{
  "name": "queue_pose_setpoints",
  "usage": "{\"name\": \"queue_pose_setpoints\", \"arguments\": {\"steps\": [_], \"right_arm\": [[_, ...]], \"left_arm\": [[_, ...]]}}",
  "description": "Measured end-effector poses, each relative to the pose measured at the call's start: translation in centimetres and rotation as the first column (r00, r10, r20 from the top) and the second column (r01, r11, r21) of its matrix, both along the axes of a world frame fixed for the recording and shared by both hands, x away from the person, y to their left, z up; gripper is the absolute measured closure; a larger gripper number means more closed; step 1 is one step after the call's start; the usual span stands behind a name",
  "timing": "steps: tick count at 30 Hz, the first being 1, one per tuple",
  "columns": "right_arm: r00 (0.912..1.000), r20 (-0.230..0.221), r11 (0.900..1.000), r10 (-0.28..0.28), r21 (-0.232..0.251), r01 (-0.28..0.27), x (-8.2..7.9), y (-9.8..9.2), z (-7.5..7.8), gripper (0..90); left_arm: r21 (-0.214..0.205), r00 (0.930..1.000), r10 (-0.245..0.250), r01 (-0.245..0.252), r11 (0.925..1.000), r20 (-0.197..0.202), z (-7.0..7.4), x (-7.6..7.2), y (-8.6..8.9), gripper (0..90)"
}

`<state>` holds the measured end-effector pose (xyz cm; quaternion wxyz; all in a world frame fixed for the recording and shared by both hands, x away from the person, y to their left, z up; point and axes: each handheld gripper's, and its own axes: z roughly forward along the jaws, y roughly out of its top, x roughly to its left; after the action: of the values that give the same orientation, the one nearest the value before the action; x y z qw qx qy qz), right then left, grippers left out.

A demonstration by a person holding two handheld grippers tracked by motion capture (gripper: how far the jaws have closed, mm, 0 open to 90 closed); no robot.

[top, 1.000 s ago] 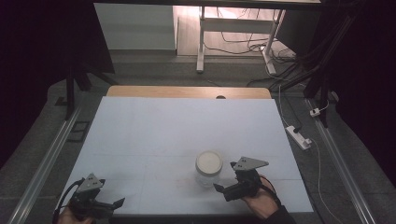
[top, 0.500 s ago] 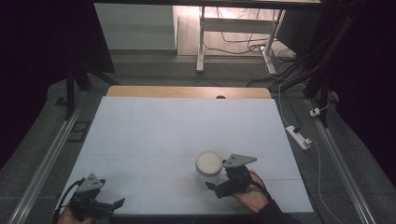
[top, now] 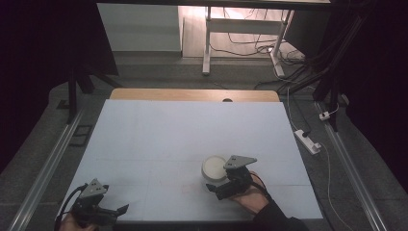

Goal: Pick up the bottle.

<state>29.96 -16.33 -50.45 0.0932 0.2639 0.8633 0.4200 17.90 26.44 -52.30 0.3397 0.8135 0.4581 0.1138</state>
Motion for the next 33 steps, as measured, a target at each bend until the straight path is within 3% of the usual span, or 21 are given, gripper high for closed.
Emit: {"name": "queue_pose_setpoints", "arguments": {"steps": [11, 16, 21, 33], "right_arm": [[0.9998, 0.016, 0.9999, 0.011, -0.012, -0.011, 0.24, 0.47, 0.11, 0.3], [0.9995, 0.012, 0.9995, 0.029, -0.01, -0.028, 0.23, 0.41, 0.2, 4.7], [0.9986, 0.042, 0.999, 0.033, -0.031, -0.032, 0.0, 0.45, 0.39, 5.9], [0.9973, 0.054, 0.9982, 0.05, -0.035, -0.048, 0.03, 0.32, 0.48, 6.4]], "left_arm": [[0.0, 1.0, -0.002, 0.002, 1.0, -0.002, -0.01, 0.01, -0.01, 0.0], [0.001, 1.0, -0.002, 0.002, 1.0, -0.004, -0.02, 0.02, -0.03, 0.0], [0.002, 1.0, -0.002, 0.002, 1.0, -0.005, -0.02, 0.03, -0.04, 0.0], [0.004, 1.0, -0.002, 0.002, 1.0, -0.006, -0.02, 0.03, -0.06, 0.0]]}}
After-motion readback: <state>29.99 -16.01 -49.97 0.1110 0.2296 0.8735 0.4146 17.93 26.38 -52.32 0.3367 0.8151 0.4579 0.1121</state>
